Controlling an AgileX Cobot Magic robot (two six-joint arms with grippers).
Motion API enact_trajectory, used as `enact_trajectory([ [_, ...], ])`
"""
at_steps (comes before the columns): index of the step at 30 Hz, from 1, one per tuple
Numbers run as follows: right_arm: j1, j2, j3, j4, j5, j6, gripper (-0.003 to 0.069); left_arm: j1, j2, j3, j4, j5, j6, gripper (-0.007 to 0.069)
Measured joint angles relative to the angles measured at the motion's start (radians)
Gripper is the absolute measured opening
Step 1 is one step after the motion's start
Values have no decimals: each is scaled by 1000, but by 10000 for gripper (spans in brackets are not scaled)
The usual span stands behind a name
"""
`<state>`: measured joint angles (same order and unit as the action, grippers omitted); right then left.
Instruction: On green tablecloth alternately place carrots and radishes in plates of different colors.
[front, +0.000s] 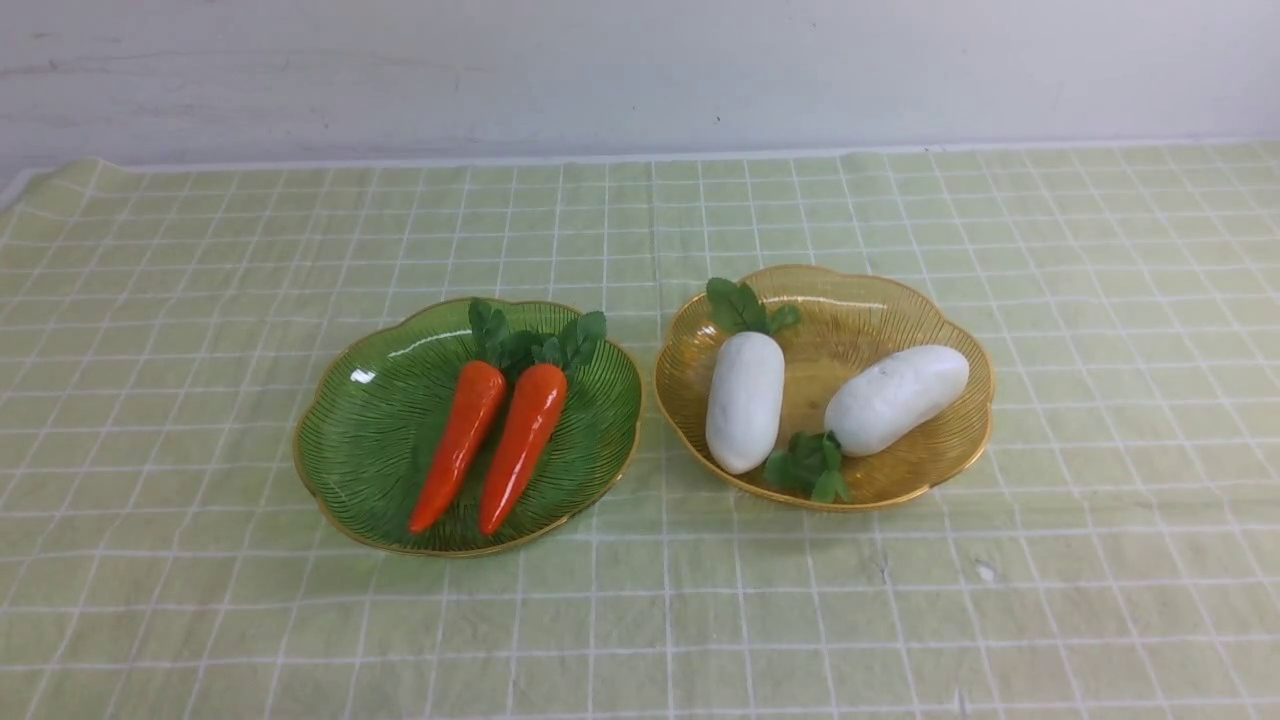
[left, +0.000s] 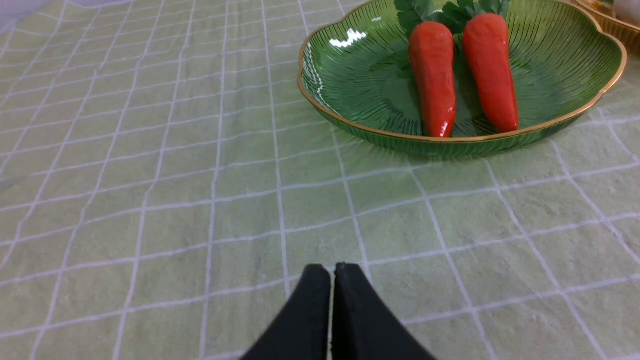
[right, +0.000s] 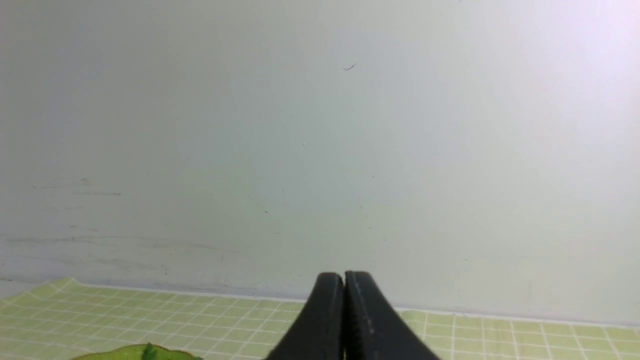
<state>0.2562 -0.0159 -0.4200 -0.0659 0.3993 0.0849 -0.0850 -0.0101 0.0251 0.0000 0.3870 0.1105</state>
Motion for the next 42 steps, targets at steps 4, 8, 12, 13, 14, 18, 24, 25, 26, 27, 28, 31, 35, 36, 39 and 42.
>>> enact_trajectory([
  [4,-36,-1,56,-46,0,-10,-13,0,0,0,0,0,0,-8],
  [8,-141,-1,179,-58,-2,-12,-13,0,0,0,0,0,0,-8],
  [12,-241,-1,353,-63,-4,-13,-13,0,0,0,0,0,0,-8],
  [13,-261,0,429,-60,4,-9,-13,0,0,0,0,0,0,-8],
  [14,-264,0,433,-60,4,-8,-13,0,0,0,0,0,0,-8],
  [18,-269,1,439,-57,-6,4,-13,0,0,0,0,0,0,-8],
  [24,-269,1,439,-57,-6,6,-13,0,0,0,0,0,0,-8],
  [25,-269,1,439,-57,-6,6,-13,0,0,0,0,0,0,-8],
  [26,-269,1,439,-56,-6,6,-13,0,0,0,0,0,0,-8],
  [27,-269,1,439,-56,-6,7,-13,0,0,0,0,0,0,-8],
  [28,-269,1,439,-56,-6,7,-13,0,0,0,0,0,0,-8],
  [31,-269,1,439,-56,-6,8,-13,0,0,0,0,0,0,-8],
  [35,-269,1,439,-56,-6,8,-13,0,0,0,0,0,0,-8],
  [36,-269,1,439,-56,-6,8,-13,0,0,0,0,0,0,-8],
  [39,-269,1,439,-56,-6,8,-13,0,0,0,0,0,0,-8],
  [42,-269,1,439,-56,-6,8,-13,0,0,0,0,0,0,-8],
])
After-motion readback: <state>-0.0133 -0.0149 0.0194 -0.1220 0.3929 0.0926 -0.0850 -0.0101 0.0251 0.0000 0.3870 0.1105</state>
